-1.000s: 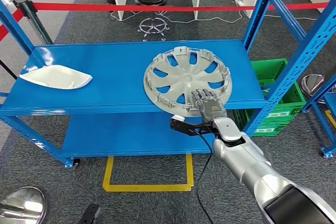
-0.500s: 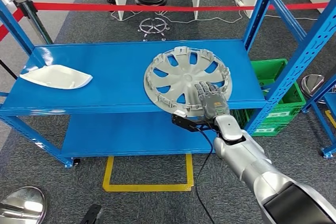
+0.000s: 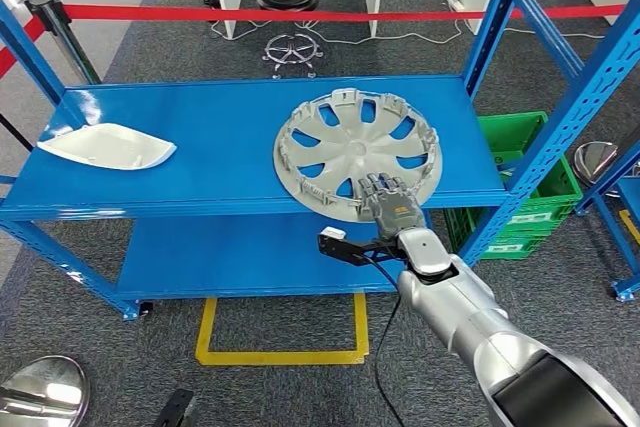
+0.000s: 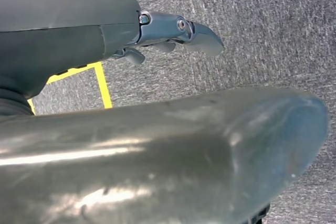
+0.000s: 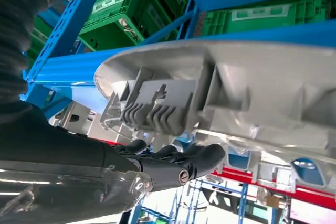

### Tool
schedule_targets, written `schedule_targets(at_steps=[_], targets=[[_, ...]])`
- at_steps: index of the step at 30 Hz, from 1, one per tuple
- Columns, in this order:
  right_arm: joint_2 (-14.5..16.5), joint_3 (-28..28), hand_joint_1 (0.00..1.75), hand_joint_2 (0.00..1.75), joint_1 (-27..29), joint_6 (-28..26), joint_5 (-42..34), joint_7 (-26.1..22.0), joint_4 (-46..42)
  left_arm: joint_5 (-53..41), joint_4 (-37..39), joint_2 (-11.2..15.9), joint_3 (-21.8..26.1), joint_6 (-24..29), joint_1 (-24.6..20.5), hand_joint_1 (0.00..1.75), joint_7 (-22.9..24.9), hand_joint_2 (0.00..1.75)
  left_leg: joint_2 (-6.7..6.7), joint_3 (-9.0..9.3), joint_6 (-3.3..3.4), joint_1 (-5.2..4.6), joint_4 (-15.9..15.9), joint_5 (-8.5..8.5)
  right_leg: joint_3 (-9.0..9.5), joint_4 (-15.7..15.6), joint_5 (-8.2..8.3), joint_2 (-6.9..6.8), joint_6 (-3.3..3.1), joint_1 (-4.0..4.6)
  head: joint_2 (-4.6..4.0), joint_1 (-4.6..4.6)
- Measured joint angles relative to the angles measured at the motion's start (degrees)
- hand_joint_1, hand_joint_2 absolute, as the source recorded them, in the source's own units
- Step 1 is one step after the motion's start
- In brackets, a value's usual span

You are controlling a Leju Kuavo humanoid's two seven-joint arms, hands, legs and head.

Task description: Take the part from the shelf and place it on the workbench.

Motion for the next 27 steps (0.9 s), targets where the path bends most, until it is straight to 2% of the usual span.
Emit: schedule_targets(at_steps=[13, 27], targets=[[3.3, 0.4, 0.00, 1.75, -1.2, 2.2, 3.5, 3.7, 1.4, -1.1, 0.0, 0.0, 0.0, 0.1, -0.1, 0.00, 1.0, 0.00, 0.00, -0.01, -0.02, 0.01, 0.0, 0.03, -0.02, 0.0, 0.02, 0.00, 0.00, 0.00, 0.00, 0.00], [4.9, 2.5, 0.00, 1.75, -2.9, 9.2, 8.7, 8.0, 3.4, -0.5, 0.0, -0.1, 0.4, 0.1, -0.1, 0.00, 1.5, 0.00, 0.00, -0.02, -0.01, 0.00, 0.0, 0.03, -0.02, 0.0, 0.02, 0.00, 0.00, 0.00, 0.00, 0.00]])
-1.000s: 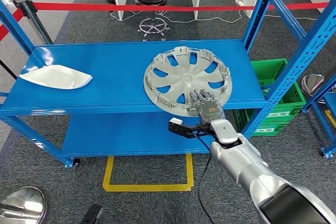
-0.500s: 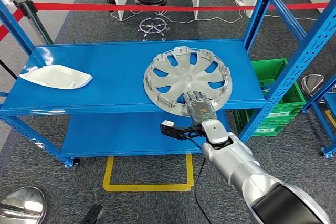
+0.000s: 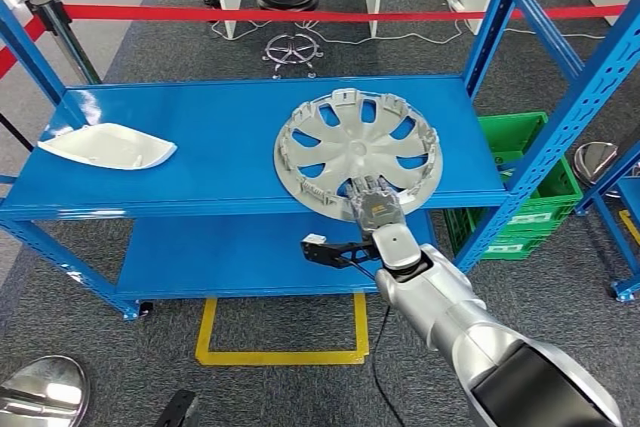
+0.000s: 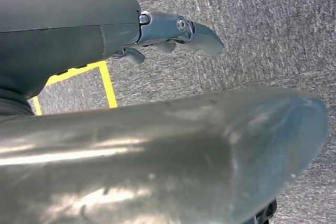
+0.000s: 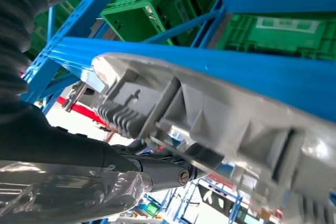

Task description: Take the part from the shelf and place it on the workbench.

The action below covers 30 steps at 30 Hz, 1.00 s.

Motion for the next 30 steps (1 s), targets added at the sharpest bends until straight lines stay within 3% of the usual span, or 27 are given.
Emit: schedule_targets(at_steps=[6, 10, 30], targets=[[0.5, 0.7, 0.00, 1.75, -0.7, 3.3, 1.3, 1.4, 0.7, 0.5, 0.0, 0.0, 0.6, 0.0, 0.0, 0.00, 0.5, 0.00, 0.00, 0.02, 0.00, 0.01, 0.0, 0.00, 0.00, 0.0, 0.00, 0.01, 0.00, 0.00, 0.00, 0.00], [0.6, 0.9, 1.74, 1.75, -1.0, 4.2, 1.5, 2.1, 0.9, 0.5, 0.0, 0.0, 1.1, 0.0, 0.0, 0.00, 0.2, 0.00, 0.00, 0.02, -0.01, 0.01, 0.0, 0.03, 0.00, 0.0, 0.01, 0.01, -0.01, 0.01, 0.00, 0.00], [1.5, 1.6, 1.75, 1.75, -1.1, 3.0, 4.1, 2.2, 1.4, -0.2, 0.0, 0.0, 2.0, 0.8, -0.1, 0.00, -1.1, 0.00, -0.01, 0.01, -0.02, 0.01, 0.0, 0.12, 0.00, 0.0, 0.06, -0.04, -0.01, 0.01, 0.00, 0.00]])
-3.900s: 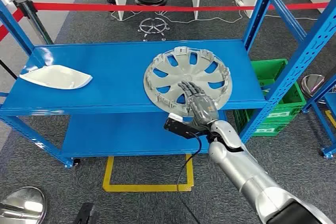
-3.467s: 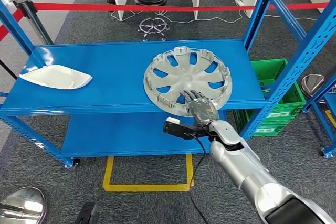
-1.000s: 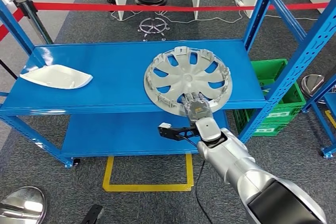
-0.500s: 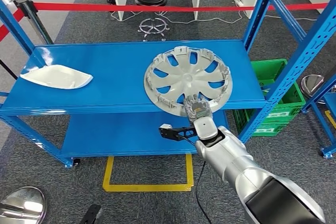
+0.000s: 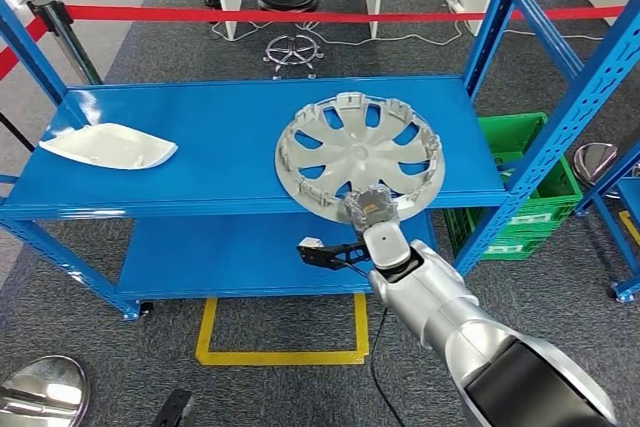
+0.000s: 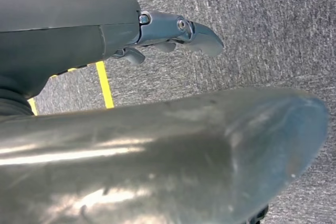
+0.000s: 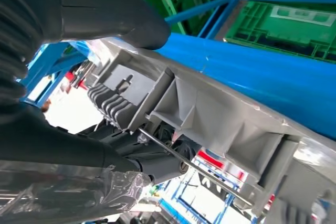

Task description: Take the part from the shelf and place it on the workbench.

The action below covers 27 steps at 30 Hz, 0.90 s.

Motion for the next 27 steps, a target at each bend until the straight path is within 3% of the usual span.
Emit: schedule_targets(at_steps=[11, 17, 20, 23, 27], targets=[[0.2, 1.2, 1.75, 1.75, 0.2, -1.2, 1.8, 0.3, 0.4, -0.3, 0.0, 0.0, 0.6, 0.1, -0.1, 0.00, 0.0, 0.00, 0.00, -0.01, 0.01, -0.01, 0.0, 0.01, 0.00, 0.0, 0.00, 0.01, 0.00, -0.01, 0.00, 0.01], [0.3, 1.0, 1.75, 1.75, 1.2, -7.1, 0.4, -1.2, 0.5, -0.3, 0.0, -0.1, 1.1, 0.4, -0.1, 0.00, 0.2, 0.00, 0.00, -0.02, 0.01, 0.00, 0.0, 0.01, -0.02, 0.0, 0.00, 0.03, 0.00, 0.00, 0.00, 0.01], [0.6, 0.1, 1.75, 1.75, 1.7, -13.2, -2.6, -5.7, 0.3, -0.1, 0.0, -1.0, 1.7, 2.2, -0.5, 0.00, 0.2, 0.00, 0.01, -0.07, 0.01, 0.00, 0.0, 0.01, -0.05, 0.0, 0.02, 0.05, 0.00, 0.00, 0.00, 0.00], [1.8, -2.5, 1.75, 1.75, 2.2, -19.0, -8.4, -13.7, -1.3, -0.5, 0.1, -2.2, 2.1, 3.1, -1.2, 0.00, -1.3, 0.00, 0.02, -0.16, -0.01, 0.00, 0.0, 0.03, -0.15, 0.0, 0.07, 0.09, 0.00, 0.01, 0.00, -0.01], [3.3, -6.0, 1.75, 1.75, 2.4, -20.9, -13.4, -19.6, -5.2, -1.1, 0.2, -2.7, 2.4, 2.5, -1.7, 0.00, -2.9, 0.00, 0.03, -0.19, -0.01, 0.02, 0.0, 0.03, -0.20, 0.0, 0.08, 0.07, -0.01, 0.02, 0.00, -0.01]])
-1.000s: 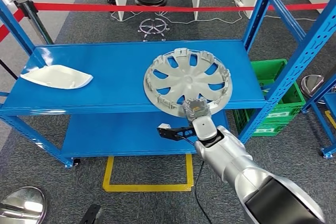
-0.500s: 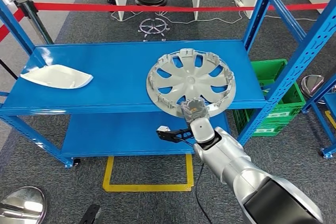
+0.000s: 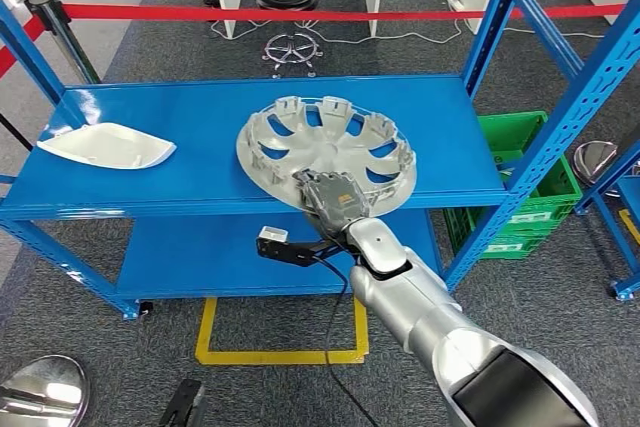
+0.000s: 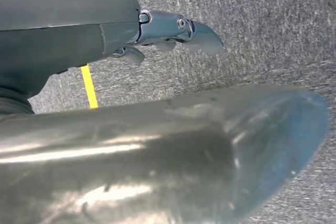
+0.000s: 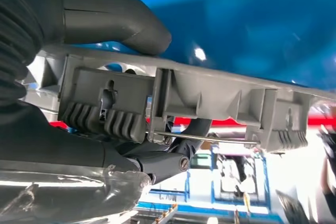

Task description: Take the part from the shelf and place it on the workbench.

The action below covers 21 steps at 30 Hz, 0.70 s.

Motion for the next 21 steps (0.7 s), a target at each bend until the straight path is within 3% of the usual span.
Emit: schedule_targets(at_steps=[6, 10, 13, 15, 17, 21], targets=[[0.4, -1.7, 1.75, 1.75, 0.4, 0.0, -0.6, -0.4, -3.0, -0.1, 0.0, -0.1, 0.1, -0.2, -0.1, 0.00, -0.4, 0.00, 0.00, -0.02, 0.00, 0.00, 0.0, 0.00, -0.01, 0.0, 0.00, 0.03, 0.00, 0.00, 0.00, 0.02], [0.4, -2.3, 1.75, 1.75, 0.9, -0.2, -2.5, -2.5, -4.2, -0.6, 0.0, -0.2, 0.1, -0.4, -0.1, 0.00, -1.6, 1.75, 0.00, -0.03, 0.01, 0.00, 0.0, 0.01, -0.01, 0.0, 0.01, 0.01, 0.00, 0.00, 0.00, 0.02], [0.2, -3.1, 1.75, 1.75, 2.5, 0.6, -9.9, -7.3, -9.8, -1.6, 0.0, -0.4, 0.1, -1.4, -0.3, 0.00, -4.6, 1.75, 0.04, -0.06, 0.02, -0.01, 0.0, 0.02, -0.08, 0.0, 0.04, 0.07, 0.00, -0.01, 0.00, 0.01], [-1.5, -3.1, 1.75, 1.75, 4.5, 3.1, -16.1, -7.8, -17.6, -2.7, 0.0, -0.8, 0.0, -1.6, -0.2, 0.00, -6.2, 1.75, 0.06, -0.06, 0.02, 0.00, 0.0, 0.01, -0.15, 0.0, 0.03, 0.07, 0.00, -0.02, 0.00, -0.01], [-5.2, -3.3, 1.75, 1.75, 7.3, 6.5, -24.0, -7.9, -27.4, -3.9, 0.0, -0.8, -0.1, -1.9, 0.5, 0.00, -7.7, 1.75, -0.03, -0.05, 0.04, 0.02, 0.0, -0.01, -0.27, -0.1, 0.01, -0.08, 0.00, -0.02, 0.00, -0.01], [-16.1, -7.3, 1.75, 1.75, 13.6, 13.0, -39.0, -8.8, -46.0, -3.9, 0.0, -0.2, -0.2, -2.0, 2.5, 0.00, -12.1, 1.75, -0.21, -0.21, 0.10, 0.03, 0.0, -0.03, -0.29, -0.4, 0.02, -0.34, 0.05, -0.01, 0.00, 0.04]])
